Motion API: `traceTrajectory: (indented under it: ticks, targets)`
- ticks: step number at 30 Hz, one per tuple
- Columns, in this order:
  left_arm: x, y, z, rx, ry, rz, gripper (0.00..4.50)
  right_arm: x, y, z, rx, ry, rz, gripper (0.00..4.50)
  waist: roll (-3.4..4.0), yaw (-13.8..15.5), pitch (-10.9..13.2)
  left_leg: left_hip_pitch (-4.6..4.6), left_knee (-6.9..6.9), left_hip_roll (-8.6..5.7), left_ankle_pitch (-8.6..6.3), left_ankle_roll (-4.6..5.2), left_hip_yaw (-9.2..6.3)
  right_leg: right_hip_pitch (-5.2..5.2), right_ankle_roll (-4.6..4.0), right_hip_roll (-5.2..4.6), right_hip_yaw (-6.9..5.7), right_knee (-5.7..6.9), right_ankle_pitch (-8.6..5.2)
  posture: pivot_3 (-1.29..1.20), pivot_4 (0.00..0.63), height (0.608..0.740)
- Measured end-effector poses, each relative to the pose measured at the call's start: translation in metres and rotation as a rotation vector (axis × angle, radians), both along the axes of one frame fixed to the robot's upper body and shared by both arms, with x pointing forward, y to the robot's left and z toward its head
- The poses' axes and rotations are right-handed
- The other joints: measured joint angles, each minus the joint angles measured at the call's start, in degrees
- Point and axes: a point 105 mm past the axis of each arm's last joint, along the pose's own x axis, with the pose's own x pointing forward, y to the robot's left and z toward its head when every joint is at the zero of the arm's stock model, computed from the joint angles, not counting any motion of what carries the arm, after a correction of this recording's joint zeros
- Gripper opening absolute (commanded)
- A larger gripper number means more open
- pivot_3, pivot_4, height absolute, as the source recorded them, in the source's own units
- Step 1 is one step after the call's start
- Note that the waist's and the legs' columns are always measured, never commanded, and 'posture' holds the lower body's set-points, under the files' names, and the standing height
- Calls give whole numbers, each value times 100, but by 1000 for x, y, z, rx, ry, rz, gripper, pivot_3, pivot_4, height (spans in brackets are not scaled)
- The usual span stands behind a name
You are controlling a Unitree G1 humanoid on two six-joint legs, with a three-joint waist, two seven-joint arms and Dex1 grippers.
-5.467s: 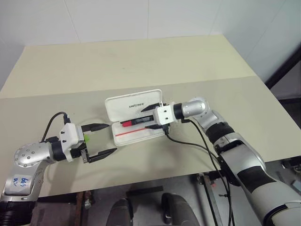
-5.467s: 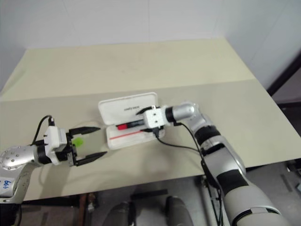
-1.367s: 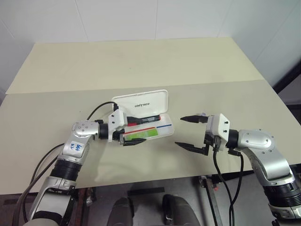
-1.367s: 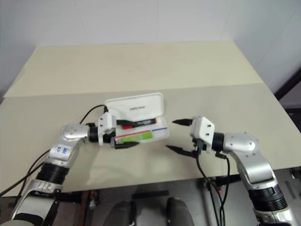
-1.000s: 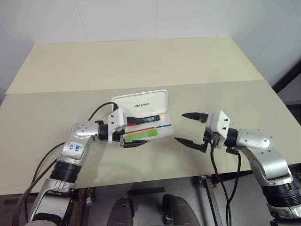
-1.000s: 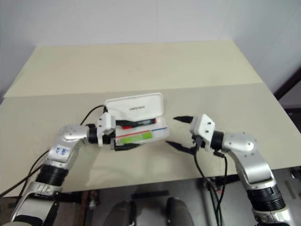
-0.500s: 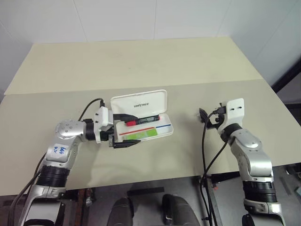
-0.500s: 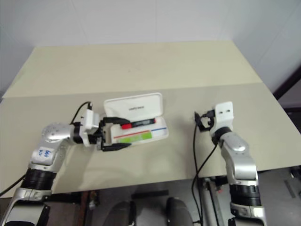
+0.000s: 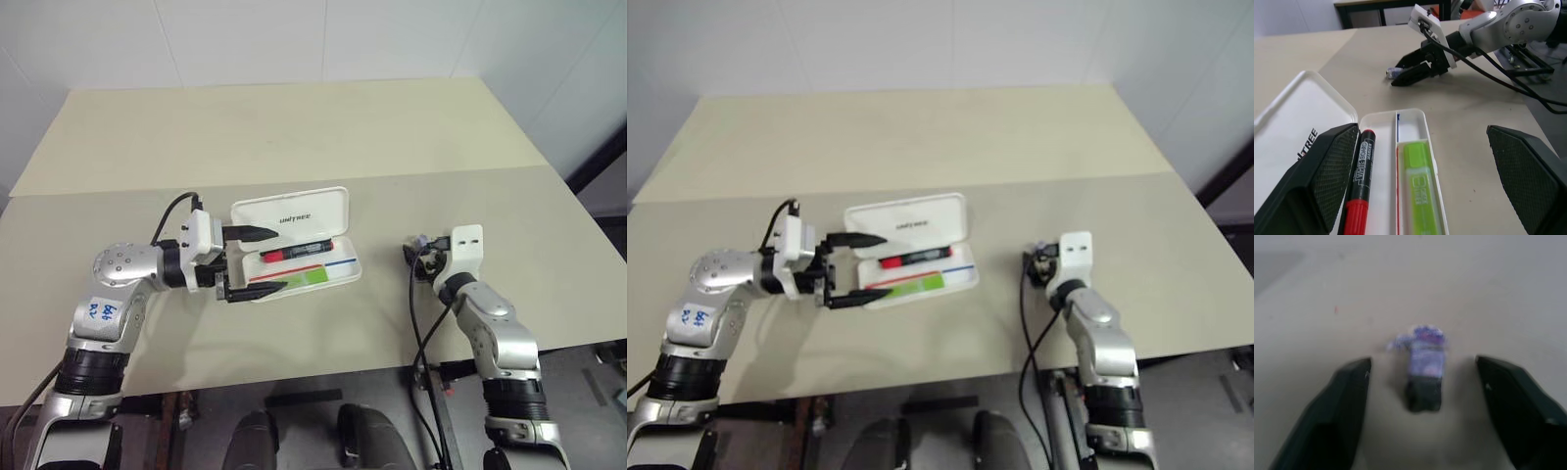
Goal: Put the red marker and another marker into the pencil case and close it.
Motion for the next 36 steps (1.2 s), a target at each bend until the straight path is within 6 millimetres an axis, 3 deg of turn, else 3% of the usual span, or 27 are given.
traceTrajectory:
  ticks: [6,13,20,28,32,36]
  targets:
    - [2,6,5,1,-10,32,4500,3,5,-1,-10,-7,26,385,-4,18,-3,1,4,-14,15,18,-13,13,9,-12,0,-6,20,0,150,740]
    - [-1,4,7,2,-23,30,4500,2,10,5,-80,-30,153,384,-4,-9,-2,-2,-17,-13,17,18,-10,2,6,-10,1,-10,19,0,150,740]
    - [-2,6,2,2,-6,37,4500,-13,48,49,-285,-207,711,384,5,-54,3,-3,-19,-7,16,16,-1,-3,9,-2,2,-16,17,0,150,740]
    - [-3,9,-5,0,15,52,4500,-20,65,51,-339,-216,1057,384,5,-59,3,-3,-12,-6,17,14,1,-3,10,-3,2,-11,18,0,150,740]
    - [-6,13,-12,-4,42,77,4500,-10,80,57,-395,-230,1191,384,5,-137,4,-3,-12,-6,17,14,3,-4,9,-4,3,-10,18,0,150,740]
    - [-11,14,-10,-11,30,86,4500,-6,89,49,-408,-214,1260,384,5,-143,4,-3,-16,-2,20,7,4,-4,8,-4,2,-7,18,0,150,740]
